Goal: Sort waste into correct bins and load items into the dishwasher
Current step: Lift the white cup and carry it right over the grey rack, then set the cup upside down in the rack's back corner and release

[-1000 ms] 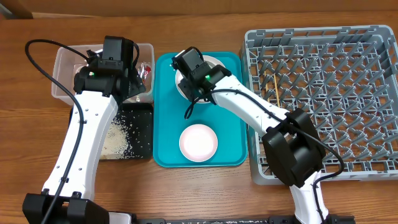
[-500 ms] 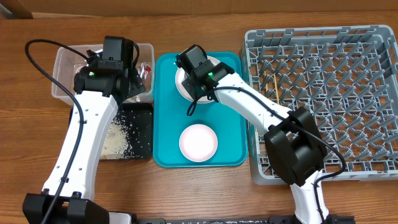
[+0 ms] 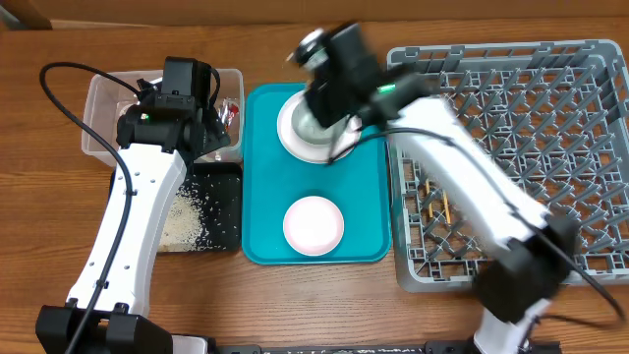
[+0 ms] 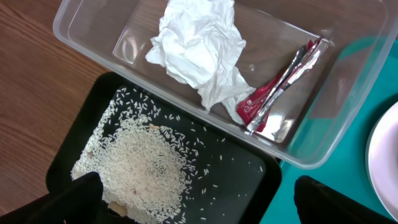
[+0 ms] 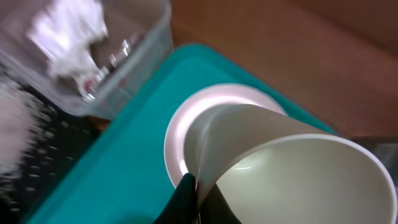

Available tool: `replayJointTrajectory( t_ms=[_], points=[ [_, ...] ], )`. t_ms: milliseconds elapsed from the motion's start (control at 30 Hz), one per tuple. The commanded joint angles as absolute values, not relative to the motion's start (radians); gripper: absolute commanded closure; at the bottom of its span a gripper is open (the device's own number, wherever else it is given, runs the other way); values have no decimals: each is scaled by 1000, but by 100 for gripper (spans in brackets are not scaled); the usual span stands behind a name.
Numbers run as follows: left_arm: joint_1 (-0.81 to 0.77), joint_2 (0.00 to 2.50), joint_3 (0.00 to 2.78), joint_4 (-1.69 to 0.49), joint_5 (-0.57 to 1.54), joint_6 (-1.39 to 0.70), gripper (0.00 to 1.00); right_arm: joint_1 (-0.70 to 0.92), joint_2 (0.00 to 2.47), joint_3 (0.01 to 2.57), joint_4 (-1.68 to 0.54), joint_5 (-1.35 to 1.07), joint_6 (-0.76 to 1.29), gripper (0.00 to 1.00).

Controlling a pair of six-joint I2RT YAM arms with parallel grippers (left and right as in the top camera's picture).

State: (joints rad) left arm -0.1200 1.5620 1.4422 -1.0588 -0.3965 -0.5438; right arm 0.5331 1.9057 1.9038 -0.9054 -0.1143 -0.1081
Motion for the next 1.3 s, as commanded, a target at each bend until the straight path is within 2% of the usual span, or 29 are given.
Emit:
replayJointTrajectory(
  t_ms=[0, 267, 500, 1033, 1267],
  points=[
    [-125, 1557, 1454, -1058, -399, -531, 0, 389, 1812, 1940, -920, -392, -106, 96],
    [-125, 1557, 1454, -1058, -399, -531, 0, -24, 1868, 1935, -981, -1137, -183, 96],
    [-125, 1558, 1454, -1058, -399, -531, 0, -167, 2007, 1935, -974, -1446, -222, 96],
    [-125, 1557, 1454, -1058, -399, -531, 0, -174, 2315, 1931, -976, -1475, -236, 96],
    [-124, 1558, 1454, -1058, -399, -531, 0, -179, 2341, 1931, -1021, -1331, -237, 96]
  ],
)
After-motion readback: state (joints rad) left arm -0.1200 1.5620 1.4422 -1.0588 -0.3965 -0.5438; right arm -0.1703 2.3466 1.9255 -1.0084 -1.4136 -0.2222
